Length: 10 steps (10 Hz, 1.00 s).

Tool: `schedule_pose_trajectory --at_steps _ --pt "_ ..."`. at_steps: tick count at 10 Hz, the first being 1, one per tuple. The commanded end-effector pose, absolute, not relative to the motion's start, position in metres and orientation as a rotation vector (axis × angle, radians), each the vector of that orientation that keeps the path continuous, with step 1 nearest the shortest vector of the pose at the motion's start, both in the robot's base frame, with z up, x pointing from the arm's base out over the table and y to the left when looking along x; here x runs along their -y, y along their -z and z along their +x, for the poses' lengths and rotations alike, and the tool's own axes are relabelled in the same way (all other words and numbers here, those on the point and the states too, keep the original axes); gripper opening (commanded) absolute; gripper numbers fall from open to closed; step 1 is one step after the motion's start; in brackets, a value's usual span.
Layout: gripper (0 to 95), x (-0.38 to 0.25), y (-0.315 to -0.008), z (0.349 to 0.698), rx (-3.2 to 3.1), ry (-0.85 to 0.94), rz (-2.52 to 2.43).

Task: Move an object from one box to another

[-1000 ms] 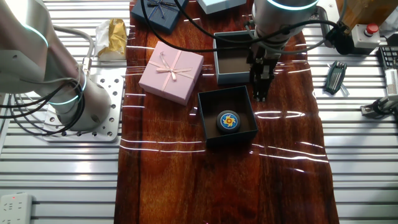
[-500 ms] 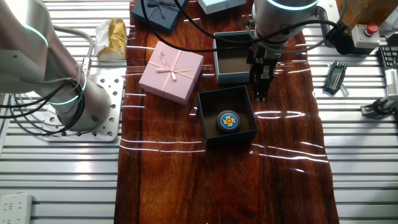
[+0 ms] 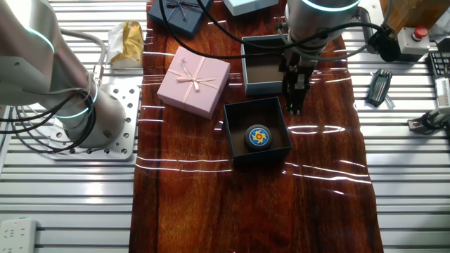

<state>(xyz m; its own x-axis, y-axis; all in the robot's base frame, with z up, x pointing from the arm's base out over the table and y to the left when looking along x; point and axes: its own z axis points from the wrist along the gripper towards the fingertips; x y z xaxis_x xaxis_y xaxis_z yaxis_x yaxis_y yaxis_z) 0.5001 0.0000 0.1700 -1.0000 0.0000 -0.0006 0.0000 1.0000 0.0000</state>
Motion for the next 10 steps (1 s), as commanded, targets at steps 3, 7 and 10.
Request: schedule_pose_trajectory --at_steps 3,7,10 --pt "0.0 0.0024 -0.1724 0.4991 -3.079 0.014 0.163" --pt "0.0 0.0063 -0.1747 0.4981 -3.081 0.015 0.159" --pt "0.0 0.0079 -0.1757 0.4977 -3.083 0.016 0.157"
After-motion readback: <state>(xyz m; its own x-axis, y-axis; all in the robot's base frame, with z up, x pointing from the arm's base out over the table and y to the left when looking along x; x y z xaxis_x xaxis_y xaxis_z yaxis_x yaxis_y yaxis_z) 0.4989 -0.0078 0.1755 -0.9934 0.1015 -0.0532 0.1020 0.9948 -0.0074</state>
